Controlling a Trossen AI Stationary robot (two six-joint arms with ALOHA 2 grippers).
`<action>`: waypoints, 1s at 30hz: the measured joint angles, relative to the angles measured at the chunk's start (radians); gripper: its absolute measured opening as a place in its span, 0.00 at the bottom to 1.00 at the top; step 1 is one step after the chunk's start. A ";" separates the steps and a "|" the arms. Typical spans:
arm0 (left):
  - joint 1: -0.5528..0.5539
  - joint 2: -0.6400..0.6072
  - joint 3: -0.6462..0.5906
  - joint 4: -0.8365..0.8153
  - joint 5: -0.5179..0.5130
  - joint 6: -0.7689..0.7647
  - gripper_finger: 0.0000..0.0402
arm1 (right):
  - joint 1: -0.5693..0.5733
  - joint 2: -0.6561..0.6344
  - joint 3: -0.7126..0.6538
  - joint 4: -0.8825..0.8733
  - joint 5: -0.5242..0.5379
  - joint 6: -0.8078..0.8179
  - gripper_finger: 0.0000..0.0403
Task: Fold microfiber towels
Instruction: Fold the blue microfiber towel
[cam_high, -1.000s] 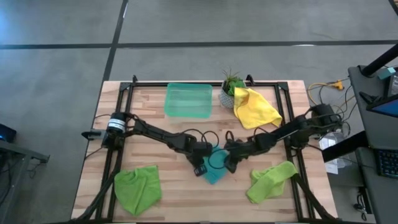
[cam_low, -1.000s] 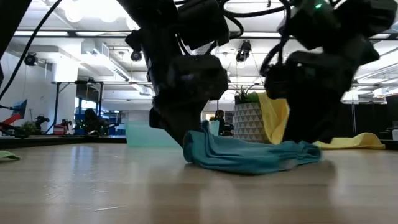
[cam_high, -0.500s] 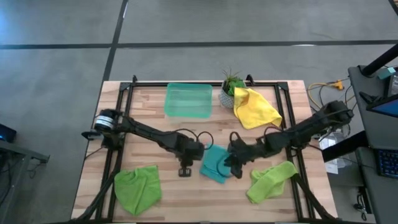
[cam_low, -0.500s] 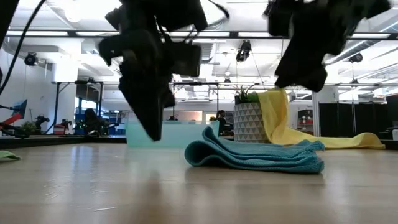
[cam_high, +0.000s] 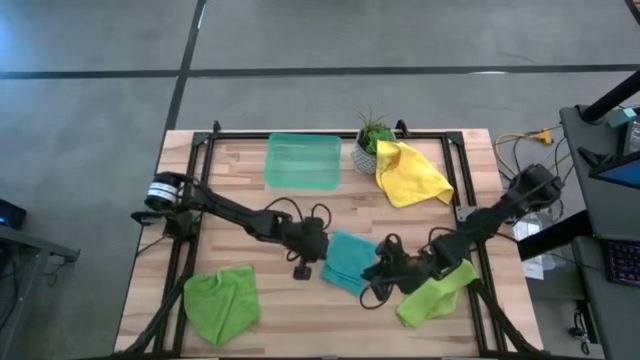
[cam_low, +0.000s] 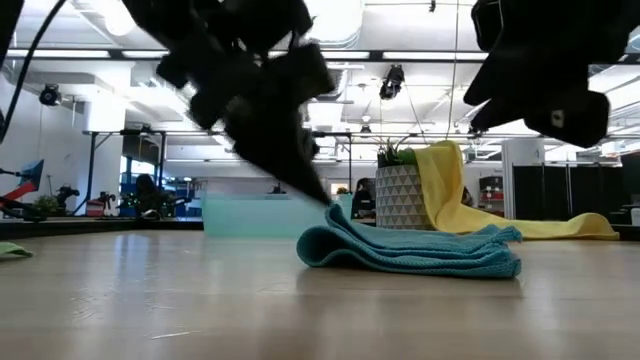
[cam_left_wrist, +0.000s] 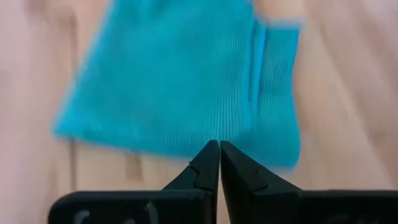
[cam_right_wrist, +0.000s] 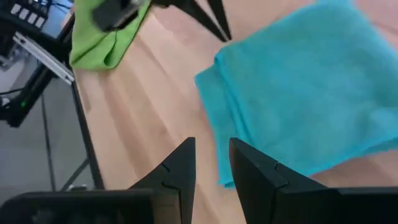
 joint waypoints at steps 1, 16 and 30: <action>0.001 0.018 0.001 0.004 0.020 0.000 0.00 | 0.005 0.006 0.008 -0.001 0.000 0.007 0.23; 0.003 -0.044 -0.017 -0.037 -0.023 -0.067 0.00 | 0.003 0.038 0.138 -0.253 0.125 0.027 0.23; 0.004 0.044 -0.056 0.199 0.011 -0.260 0.00 | -0.390 0.037 0.103 -0.239 -0.298 -0.434 0.23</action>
